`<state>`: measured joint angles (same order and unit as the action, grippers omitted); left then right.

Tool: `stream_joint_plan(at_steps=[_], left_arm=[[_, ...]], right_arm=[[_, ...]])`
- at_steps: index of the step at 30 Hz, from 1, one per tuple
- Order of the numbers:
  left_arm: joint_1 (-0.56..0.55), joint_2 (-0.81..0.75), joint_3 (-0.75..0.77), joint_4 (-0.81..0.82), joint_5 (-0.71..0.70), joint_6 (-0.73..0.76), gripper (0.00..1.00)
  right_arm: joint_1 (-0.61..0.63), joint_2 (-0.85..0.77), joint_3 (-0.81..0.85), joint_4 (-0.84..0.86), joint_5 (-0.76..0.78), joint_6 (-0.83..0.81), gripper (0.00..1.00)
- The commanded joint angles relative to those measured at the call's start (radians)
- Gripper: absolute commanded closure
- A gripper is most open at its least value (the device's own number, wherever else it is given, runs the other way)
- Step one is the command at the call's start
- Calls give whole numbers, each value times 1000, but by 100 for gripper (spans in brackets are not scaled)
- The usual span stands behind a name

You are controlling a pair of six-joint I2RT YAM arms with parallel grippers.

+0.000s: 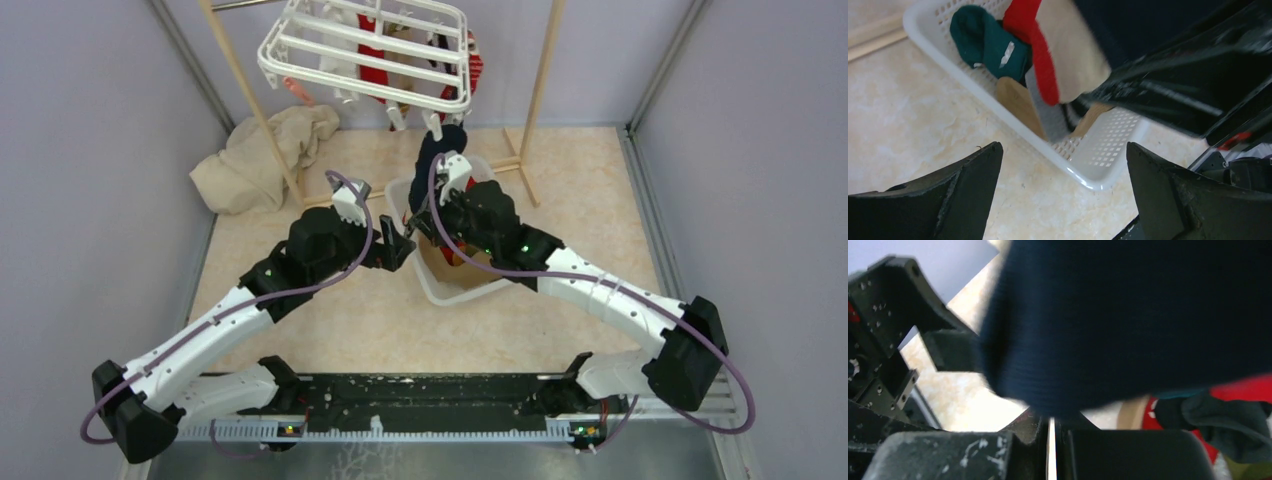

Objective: Remove the socks clipped to the hanger
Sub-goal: Adjust the hanger on the clothesline.

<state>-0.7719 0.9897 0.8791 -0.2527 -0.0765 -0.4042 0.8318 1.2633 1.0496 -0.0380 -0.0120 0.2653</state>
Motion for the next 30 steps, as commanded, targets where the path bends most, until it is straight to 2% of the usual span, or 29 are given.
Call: stream_joint_plan(at_steps=[1,8,14,20,22,24,26,29,30], left_arm=[[2,-11,16,132,51,73,1],[0,-63,-39,129,35,101,1],[0,-112,-80,83,-75,125,1],[0,-144,-116,115,-224,122,2],[0,-142,-119,127,-302,126,10],[0,-134,-115,142,-334,143,26],[0,-127,-111,154,-345,153,48],[1,-120,-100,149,-382,140,88],[0,-121,-100,146,-393,132,98]], right_arm=[[65,49,91,-11,-47,30,100],[115,118,155,6,-118,85,100],[124,155,214,0,-182,114,100],[133,172,252,-24,-217,132,100],[134,171,253,-26,-228,138,100],[135,170,252,-26,-242,147,100],[135,167,250,-27,-249,155,100],[136,168,251,-33,-256,160,100],[135,166,253,-37,-254,161,99]])
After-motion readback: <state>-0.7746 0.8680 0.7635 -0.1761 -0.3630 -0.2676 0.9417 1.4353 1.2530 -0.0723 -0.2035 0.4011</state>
